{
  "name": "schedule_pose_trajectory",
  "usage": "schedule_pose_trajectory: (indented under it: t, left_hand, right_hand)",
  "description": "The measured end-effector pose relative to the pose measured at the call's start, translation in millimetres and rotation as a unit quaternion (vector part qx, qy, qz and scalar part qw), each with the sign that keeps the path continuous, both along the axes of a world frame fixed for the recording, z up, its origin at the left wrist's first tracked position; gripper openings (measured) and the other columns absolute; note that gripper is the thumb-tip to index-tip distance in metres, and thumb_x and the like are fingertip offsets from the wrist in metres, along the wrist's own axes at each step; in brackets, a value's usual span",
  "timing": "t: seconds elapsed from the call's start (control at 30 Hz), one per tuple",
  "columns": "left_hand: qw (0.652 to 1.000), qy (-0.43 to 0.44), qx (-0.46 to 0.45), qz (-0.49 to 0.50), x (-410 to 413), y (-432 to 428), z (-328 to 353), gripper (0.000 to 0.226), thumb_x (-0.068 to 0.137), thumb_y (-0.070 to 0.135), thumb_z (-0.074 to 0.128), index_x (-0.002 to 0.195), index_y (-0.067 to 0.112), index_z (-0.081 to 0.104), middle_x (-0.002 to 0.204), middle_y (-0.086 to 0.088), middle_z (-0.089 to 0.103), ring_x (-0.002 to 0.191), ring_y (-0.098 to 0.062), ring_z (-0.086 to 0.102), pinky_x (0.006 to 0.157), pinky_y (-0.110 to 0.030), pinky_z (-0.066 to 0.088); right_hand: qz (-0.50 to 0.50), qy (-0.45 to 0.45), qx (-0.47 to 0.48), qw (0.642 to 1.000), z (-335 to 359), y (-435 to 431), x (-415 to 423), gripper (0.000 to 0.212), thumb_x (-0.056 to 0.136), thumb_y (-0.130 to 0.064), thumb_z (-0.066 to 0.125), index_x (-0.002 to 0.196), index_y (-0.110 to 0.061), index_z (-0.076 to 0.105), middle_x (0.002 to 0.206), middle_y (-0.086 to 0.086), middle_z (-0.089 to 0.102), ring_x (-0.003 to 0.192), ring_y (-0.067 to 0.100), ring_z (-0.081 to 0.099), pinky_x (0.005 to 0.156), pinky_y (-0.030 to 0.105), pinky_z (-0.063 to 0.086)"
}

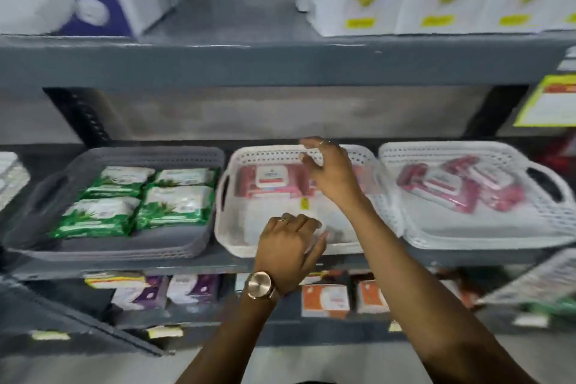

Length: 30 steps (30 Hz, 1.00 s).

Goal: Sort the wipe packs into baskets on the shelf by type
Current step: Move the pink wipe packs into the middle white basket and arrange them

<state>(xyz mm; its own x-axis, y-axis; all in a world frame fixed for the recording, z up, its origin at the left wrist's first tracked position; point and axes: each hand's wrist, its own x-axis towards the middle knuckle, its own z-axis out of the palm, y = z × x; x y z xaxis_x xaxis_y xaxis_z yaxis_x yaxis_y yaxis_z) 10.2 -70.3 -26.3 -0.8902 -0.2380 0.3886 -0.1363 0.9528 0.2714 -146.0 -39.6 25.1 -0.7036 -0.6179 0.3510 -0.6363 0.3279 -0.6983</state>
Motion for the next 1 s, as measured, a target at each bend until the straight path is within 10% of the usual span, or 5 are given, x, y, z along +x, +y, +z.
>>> schedule_pose_trajectory:
  t: [0.23, 0.37, 0.47, 0.6, 1.0]
  left_hand:
    - [0.998, -0.030, -0.038, -0.035, -72.6, 79.5, -9.1, 0.041, 0.092, 0.051, 0.034, 0.089, 0.023, 0.064, 0.077, 0.003, 0.070, 0.066, -0.022, 0.063, 0.056, -0.030, 0.047]
    - [0.994, -0.081, -0.078, -0.006, -92.1, 100.3, -14.1, 0.045, 0.093, 0.055, 0.032, 0.086, 0.021, 0.061, 0.074, 0.001, 0.069, 0.060, -0.024, 0.063, 0.049, -0.026, 0.035]
    - [0.992, -0.093, -0.084, 0.008, -93.5, 101.7, -18.4, 0.043, 0.095, 0.053, 0.033, 0.101, 0.020, 0.059, 0.089, -0.002, 0.071, 0.073, -0.028, 0.066, 0.058, -0.029, 0.043]
    - [0.992, -0.088, -0.092, 0.000, -92.3, 101.4, -20.1, 0.041, 0.096, 0.053, 0.034, 0.104, 0.019, 0.057, 0.091, -0.003, 0.071, 0.073, -0.027, 0.066, 0.059, -0.029, 0.044]
    - [0.993, -0.082, -0.079, 0.019, -47.3, 50.8, -24.8, 0.055, 0.089, 0.068, 0.030, 0.093, 0.022, 0.059, 0.077, 0.003, 0.070, 0.063, -0.020, 0.064, 0.053, -0.024, 0.037]
  right_hand:
    - [-0.131, 0.016, 0.009, 0.991, -17.6, 124.4, -89.5, 0.030, 0.088, -0.007, 0.056, 0.117, -0.005, 0.064, 0.116, 0.018, 0.070, 0.107, 0.034, 0.065, 0.098, 0.037, 0.049]
    - [-0.180, -0.022, 0.172, 0.968, -39.2, 171.9, -133.1, 0.042, 0.075, -0.036, 0.070, 0.112, -0.016, 0.064, 0.114, 0.013, 0.067, 0.111, 0.034, 0.060, 0.093, 0.044, 0.051]
    - [-0.188, -0.013, 0.313, 0.931, -61.2, 192.5, -155.3, 0.092, 0.058, -0.070, 0.067, 0.133, -0.023, 0.045, 0.143, 0.010, 0.046, 0.135, 0.033, 0.039, 0.111, 0.052, 0.033]
    - [-0.182, 0.002, 0.369, 0.911, -79.3, 203.1, -173.8, 0.095, 0.077, -0.048, 0.069, 0.150, -0.017, 0.017, 0.160, 0.015, 0.014, 0.148, 0.035, 0.011, 0.120, 0.055, 0.010]
    - [-0.267, 0.044, 0.138, 0.953, -32.7, 186.7, -118.6, 0.073, 0.072, -0.024, 0.076, 0.136, -0.011, 0.043, 0.131, 0.028, 0.050, 0.122, 0.046, 0.041, 0.103, 0.051, 0.036]
